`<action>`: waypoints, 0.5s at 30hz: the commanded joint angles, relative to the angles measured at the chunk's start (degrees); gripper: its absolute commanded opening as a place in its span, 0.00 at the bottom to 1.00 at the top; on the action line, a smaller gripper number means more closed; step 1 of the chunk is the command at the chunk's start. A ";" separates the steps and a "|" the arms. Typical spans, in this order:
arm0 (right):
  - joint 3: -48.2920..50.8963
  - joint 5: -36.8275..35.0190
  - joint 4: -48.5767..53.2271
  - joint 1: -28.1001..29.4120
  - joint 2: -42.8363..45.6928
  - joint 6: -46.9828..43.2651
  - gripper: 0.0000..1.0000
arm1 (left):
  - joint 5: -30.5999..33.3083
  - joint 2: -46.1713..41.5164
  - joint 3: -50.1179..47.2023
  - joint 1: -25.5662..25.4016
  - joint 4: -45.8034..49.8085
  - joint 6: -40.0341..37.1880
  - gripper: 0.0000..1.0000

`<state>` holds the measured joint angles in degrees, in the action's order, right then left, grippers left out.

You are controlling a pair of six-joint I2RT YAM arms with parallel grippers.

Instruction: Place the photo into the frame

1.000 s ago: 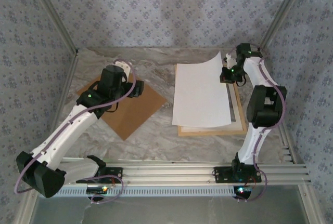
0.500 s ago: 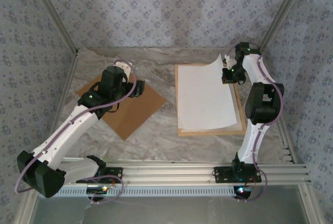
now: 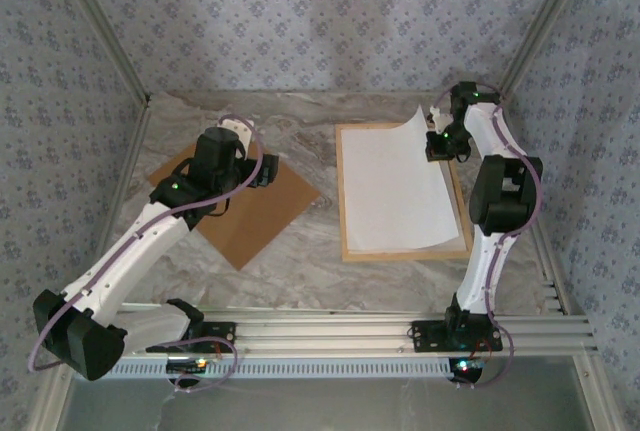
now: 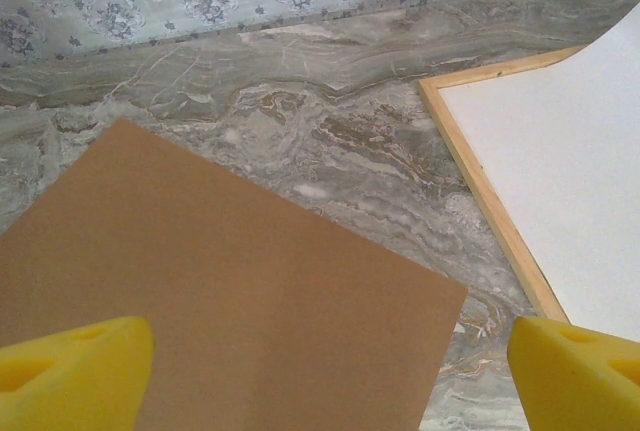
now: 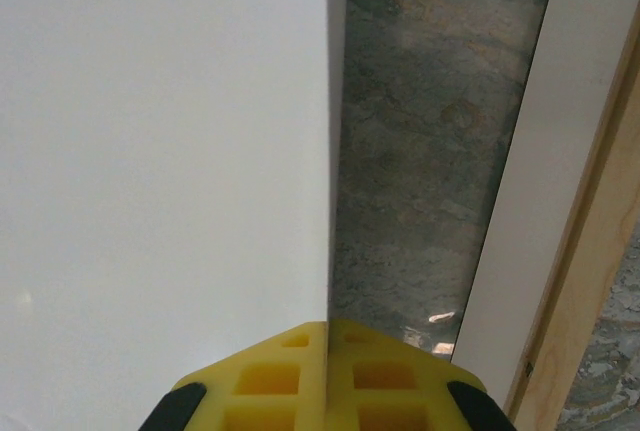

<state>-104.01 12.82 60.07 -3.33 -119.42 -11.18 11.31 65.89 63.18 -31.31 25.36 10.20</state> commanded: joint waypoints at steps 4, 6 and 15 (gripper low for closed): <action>-2.06 0.64 0.26 -0.71 -1.50 1.52 0.00 | -0.21 -0.32 -0.23 -0.62 -1.50 0.97 0.92; -2.18 0.63 0.19 -0.80 -1.86 1.52 0.00 | -0.22 -0.25 -0.20 -0.64 -1.50 0.97 0.92; -1.93 -0.14 0.22 -1.33 -3.27 1.41 0.04 | -0.16 0.09 -0.23 -0.72 -1.64 1.06 0.92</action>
<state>-104.53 12.80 59.79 -4.16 -121.08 -10.35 11.31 65.91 63.13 -31.64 25.23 10.24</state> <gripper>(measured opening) 0.055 0.915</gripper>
